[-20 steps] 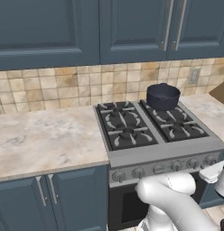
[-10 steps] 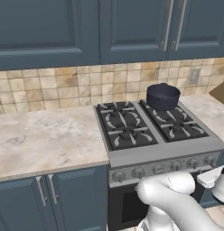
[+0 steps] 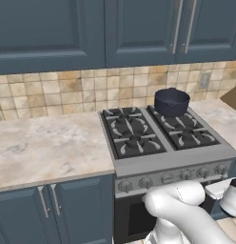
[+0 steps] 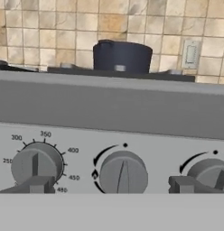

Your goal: Turn on the rear right burner of the stove.

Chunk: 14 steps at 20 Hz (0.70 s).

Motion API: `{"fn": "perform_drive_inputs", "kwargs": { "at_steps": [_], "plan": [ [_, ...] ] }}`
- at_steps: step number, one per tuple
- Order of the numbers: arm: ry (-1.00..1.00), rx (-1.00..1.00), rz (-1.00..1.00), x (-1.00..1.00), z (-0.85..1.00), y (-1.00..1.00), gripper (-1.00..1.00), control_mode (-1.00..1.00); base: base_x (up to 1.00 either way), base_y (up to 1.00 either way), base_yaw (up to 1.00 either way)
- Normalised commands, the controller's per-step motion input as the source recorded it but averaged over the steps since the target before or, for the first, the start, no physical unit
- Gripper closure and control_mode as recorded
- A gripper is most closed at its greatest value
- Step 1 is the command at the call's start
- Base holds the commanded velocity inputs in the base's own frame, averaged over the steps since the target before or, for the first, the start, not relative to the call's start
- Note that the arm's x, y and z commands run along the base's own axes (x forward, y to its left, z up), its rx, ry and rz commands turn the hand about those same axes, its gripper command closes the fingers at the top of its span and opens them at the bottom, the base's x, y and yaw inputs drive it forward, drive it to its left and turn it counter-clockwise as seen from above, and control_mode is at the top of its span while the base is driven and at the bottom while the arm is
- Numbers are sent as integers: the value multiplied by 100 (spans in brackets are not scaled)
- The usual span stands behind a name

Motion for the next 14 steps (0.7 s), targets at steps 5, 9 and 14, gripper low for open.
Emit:
{"fn": "perform_drive_inputs", "kwargs": {
  "at_steps": [5, 9, 14],
  "plan": [
    [3, 5, -2, 20, -6, 0, -100, -100, 0, 0, 0],
    [0, 0, -2, 17, -12, 0, -100, -100, 0, 0, 0],
    [1, 0, -1, 20, -16, 0, -100, -100, 0, 0, 0]
  ]
}}
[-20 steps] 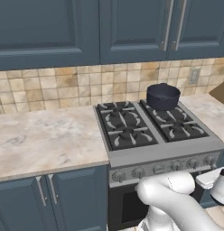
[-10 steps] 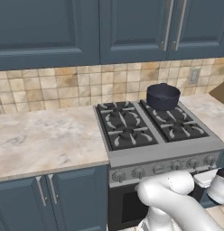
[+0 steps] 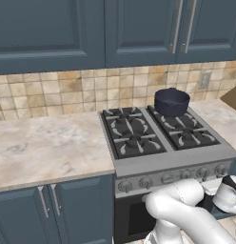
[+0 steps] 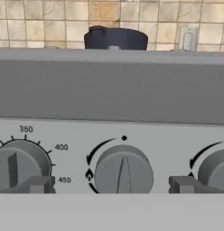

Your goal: Turn on the rear right burner of the stove.

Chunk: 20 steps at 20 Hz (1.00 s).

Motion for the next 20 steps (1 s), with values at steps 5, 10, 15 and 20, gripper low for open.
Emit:
{"fn": "perform_drive_inputs", "kwargs": {
  "at_steps": [5, 10, 15, 20],
  "plan": [
    [0, 0, 0, 18, -21, 0, -100, -100, 0, 0, 0],
    [0, 1, 0, 18, -16, -6, -100, -100, 0, 0, 0],
    [0, 1, 0, 19, -11, -3, -100, -100, 0, 0, 0],
    [0, 0, 0, 24, -15, -4, -100, -100, 0, 0, 0]
  ]
}}
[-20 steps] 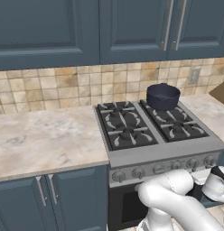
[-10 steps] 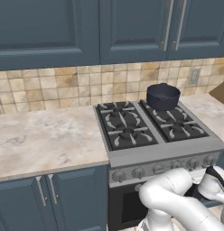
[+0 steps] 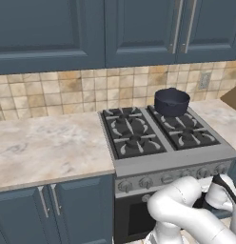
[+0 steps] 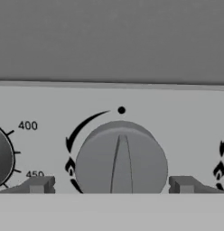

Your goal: Turn on the rear right burner of the stove.

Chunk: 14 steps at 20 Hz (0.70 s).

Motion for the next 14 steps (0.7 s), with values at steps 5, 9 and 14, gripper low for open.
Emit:
{"fn": "perform_drive_inputs", "kwargs": {
  "at_steps": [5, 9, 14],
  "plan": [
    [0, 0, 0, 18, -16, -9, 100, -100, 0, 0, 0],
    [0, 0, 0, 10, -15, -11, 100, -100, 0, 0, 0],
    [1, 0, 0, 4, -4, -13, 100, -100, 0, 0, 0]
  ]
}}
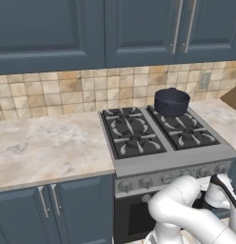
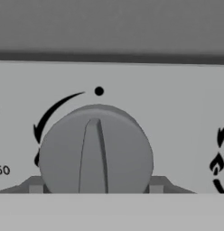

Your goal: Turn on the rear right burner of the stove.

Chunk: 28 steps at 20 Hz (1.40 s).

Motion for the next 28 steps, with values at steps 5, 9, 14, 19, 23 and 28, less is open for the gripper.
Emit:
{"fn": "perform_drive_inputs", "kwargs": {
  "at_steps": [5, 9, 14, 19, 23, 28],
  "plan": [
    [0, 0, 0, 0, 0, -3, 100, -100, 0, 0, 0],
    [1, -5, 0, 0, 0, 2, 100, -100, 0, 0, 0],
    [6, -32, 0, 0, 0, 8, 100, -100, 0, 0, 0],
    [7, -56, 0, 4, 0, 0, 100, -100, 0, 0, 0],
    [8, -56, 3, 7, 0, 0, 100, -100, 0, 0, 0],
    [14, -48, 18, 11, 0, 0, 100, -100, 0, 0, 0]
  ]
}}
